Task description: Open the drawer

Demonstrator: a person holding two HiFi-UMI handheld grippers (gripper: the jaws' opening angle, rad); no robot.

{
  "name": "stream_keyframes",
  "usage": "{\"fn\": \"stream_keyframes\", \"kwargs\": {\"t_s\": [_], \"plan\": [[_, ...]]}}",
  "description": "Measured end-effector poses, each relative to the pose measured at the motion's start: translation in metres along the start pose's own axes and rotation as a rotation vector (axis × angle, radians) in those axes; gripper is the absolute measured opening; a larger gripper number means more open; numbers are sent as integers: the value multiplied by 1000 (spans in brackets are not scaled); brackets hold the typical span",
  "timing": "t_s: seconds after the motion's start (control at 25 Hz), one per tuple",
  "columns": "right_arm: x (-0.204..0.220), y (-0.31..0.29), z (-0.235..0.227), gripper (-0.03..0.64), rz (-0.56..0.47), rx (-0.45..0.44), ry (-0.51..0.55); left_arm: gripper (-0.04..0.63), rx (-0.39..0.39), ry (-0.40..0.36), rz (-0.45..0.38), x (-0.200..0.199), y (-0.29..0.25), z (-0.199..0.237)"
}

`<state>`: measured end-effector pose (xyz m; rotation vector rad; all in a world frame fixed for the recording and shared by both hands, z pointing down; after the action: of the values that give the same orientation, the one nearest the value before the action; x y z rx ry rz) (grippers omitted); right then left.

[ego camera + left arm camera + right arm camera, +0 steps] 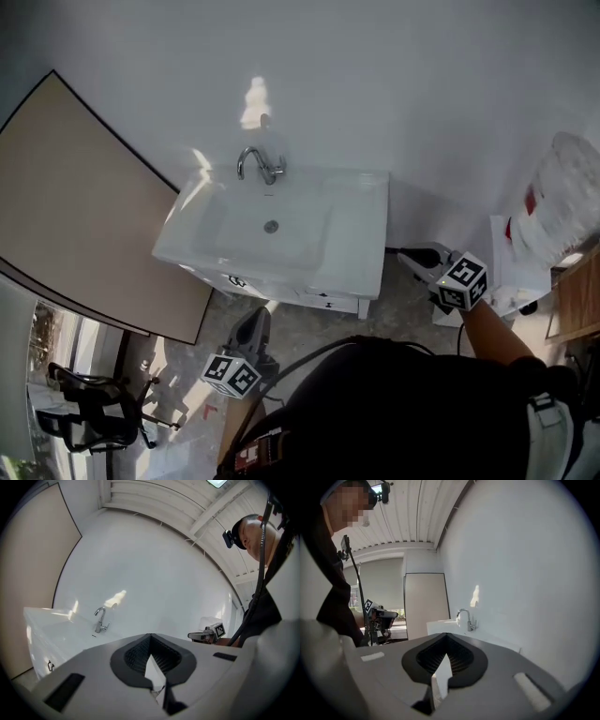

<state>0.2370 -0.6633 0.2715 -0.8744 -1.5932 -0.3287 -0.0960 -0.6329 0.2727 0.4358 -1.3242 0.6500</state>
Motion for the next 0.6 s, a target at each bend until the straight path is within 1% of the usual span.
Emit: {"fn": "stream_keyframes", "kwargs": {"t_s": [0.08, 0.16, 0.28, 0.44, 0.52, 0.6], "plan": [[-12, -7, -32, -2, 3, -66, 1, 0, -31, -4, 17, 7, -26, -19], [-21, -21, -62, -2, -1, -113, -5, 0, -68, -7, 33, 14, -49, -31], [-16, -48, -80, -2, 23, -180, -6, 0, -128, 31, 49, 26, -60, -36], [-6, -84, -73, -2, 58, -254, 2, 0, -186, 48, 80, 44, -47, -29], [-3, -101, -59, -2, 68, -269, 5, 0, -204, 59, 86, 52, -34, -20], [0, -114, -37, -2, 82, -277, 9, 0, -202, 64, 77, 62, -17, -7]]}}
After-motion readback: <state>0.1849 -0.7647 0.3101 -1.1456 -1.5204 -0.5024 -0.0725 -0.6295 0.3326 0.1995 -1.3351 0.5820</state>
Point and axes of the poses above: the fingertips, and each gripper's own axes: y backward along the fingers, z to its left, x out of its underside, the point moved 2 cm from there along y, backward along the fingers, and after that the axes turned 9 degrees about -y, right-handed, at the moved point
